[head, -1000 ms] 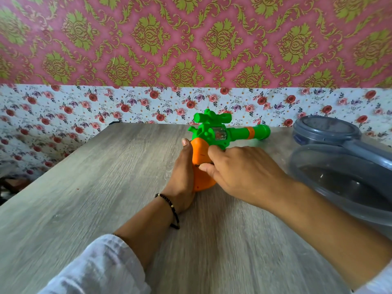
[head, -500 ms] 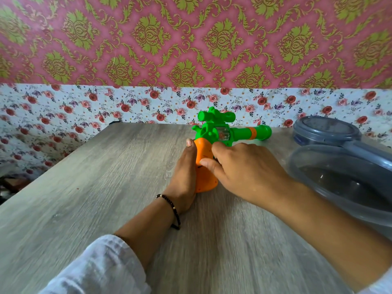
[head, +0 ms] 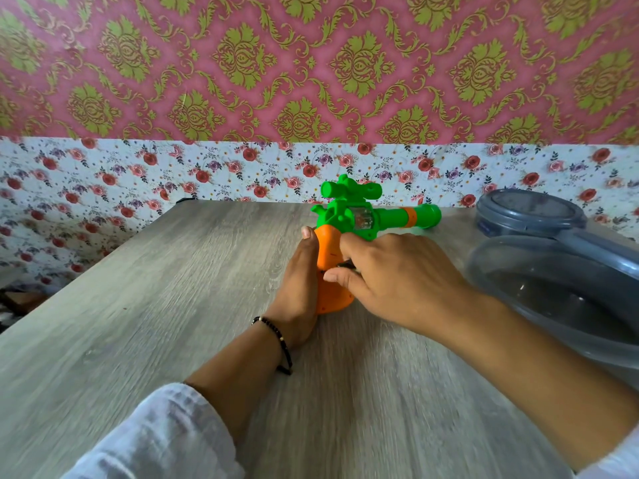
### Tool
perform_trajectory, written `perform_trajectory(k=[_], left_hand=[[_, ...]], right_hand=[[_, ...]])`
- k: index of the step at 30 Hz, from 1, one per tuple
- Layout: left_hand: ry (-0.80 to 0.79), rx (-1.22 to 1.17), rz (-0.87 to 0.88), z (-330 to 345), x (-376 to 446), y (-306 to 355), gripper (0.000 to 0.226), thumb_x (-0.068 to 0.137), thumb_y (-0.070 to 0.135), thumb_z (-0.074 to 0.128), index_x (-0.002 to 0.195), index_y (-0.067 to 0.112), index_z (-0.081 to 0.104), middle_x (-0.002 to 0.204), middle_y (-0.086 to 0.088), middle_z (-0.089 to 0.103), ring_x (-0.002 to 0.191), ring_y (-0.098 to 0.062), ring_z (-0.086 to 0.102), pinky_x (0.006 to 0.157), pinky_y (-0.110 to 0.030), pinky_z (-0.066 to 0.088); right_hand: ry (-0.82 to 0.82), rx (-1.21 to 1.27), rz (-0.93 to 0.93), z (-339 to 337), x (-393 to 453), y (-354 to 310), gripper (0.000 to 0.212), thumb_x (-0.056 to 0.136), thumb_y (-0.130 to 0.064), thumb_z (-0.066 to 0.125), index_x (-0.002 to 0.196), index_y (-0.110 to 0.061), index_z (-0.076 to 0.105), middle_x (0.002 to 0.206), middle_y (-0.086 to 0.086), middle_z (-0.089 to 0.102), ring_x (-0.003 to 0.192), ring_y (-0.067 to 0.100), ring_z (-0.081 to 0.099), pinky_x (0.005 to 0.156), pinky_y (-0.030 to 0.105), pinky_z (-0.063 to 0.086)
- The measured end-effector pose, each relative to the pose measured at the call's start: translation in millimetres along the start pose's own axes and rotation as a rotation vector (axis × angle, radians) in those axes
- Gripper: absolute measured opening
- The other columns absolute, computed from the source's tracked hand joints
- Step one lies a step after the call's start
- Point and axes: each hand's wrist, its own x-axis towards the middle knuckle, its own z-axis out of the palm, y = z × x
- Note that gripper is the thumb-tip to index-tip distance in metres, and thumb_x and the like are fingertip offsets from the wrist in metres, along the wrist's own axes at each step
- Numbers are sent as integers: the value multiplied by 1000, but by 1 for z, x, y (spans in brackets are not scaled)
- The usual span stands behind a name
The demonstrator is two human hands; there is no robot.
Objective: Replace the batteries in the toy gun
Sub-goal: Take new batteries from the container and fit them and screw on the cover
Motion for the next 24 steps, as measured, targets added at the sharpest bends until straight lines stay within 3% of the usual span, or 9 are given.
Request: perform_trajectory(k=[4, 6, 9, 12, 14, 16, 18, 22, 24], left_hand=[[5, 5, -3, 1, -1, 1, 58, 87, 60, 30, 105, 16, 64, 107, -18, 67, 104, -30, 63, 97, -52, 45], [7, 0, 3, 2, -1, 0, 58, 85, 60, 32, 106, 16, 64, 110, -20, 66, 105, -31, 62, 98, -54, 44], [7, -19, -5, 1, 0, 0, 55, 93, 56, 27, 106, 18, 65, 112, -17, 67, 107, -30, 63, 98, -51, 46], [9, -9, -10, 0, 0, 0, 55, 96, 55, 24, 106, 19, 64, 105, -12, 71, 100, -24, 67, 91, -45, 51], [1, -2, -5, -1, 2, -1, 55, 96, 54, 23, 105, 18, 64, 100, -9, 72, 96, -21, 68, 85, -39, 54], [-9, 4, -5, -1, 2, -1, 57, 96, 54, 22, 106, 15, 63, 100, -10, 72, 97, -21, 68, 80, -35, 55], [-16, 2, -6, -1, 3, -1, 57, 96, 54, 22, 107, 12, 59, 99, -11, 69, 94, -22, 67, 75, -32, 56], [-31, -23, 2, 0, 3, -2, 54, 97, 53, 22, 101, 14, 59, 91, -9, 68, 84, -20, 66, 65, -28, 56], [-36, -21, 1, -1, 3, -3, 55, 97, 53, 21, 102, 16, 61, 90, -6, 71, 83, -18, 68, 66, -28, 56]], right_hand=[[31, 119, -43, 3, -1, 3, 16, 94, -34, 43, 104, -22, 40, 80, -2, 50, 77, 31, 58, 57, 34, 36], [45, 84, -57, 4, 2, 3, 14, 92, -29, 49, 99, -16, 48, 78, 3, 58, 69, 32, 59, 51, 32, 33], [106, -39, -64, 6, 2, 2, 23, 79, -30, 67, 79, -10, 56, 54, 3, 56, 45, 28, 55, 42, 24, 23], [144, -139, -39, 11, 1, -1, 30, 75, -39, 72, 71, -12, 59, 47, 1, 55, 39, 26, 55, 42, 21, 19], [84, -158, -39, 7, 1, -5, 28, 84, -41, 61, 88, -13, 59, 61, 4, 62, 54, 28, 62, 45, 26, 25], [43, -72, -45, 4, 0, -5, 28, 93, -37, 45, 113, -18, 46, 88, 5, 64, 80, 31, 63, 54, 32, 30], [57, -2, -58, 6, -2, -4, 26, 94, -28, 44, 118, -20, 39, 97, 4, 60, 85, 32, 62, 56, 33, 32], [96, -84, -37, 13, 0, -7, 45, 70, -17, 73, 102, -16, 41, 70, 2, 60, 52, 28, 61, 41, 25, 24], [131, -105, -33, 16, 1, -6, 42, 67, -19, 77, 97, -15, 47, 62, 0, 58, 47, 26, 59, 40, 23, 21]])
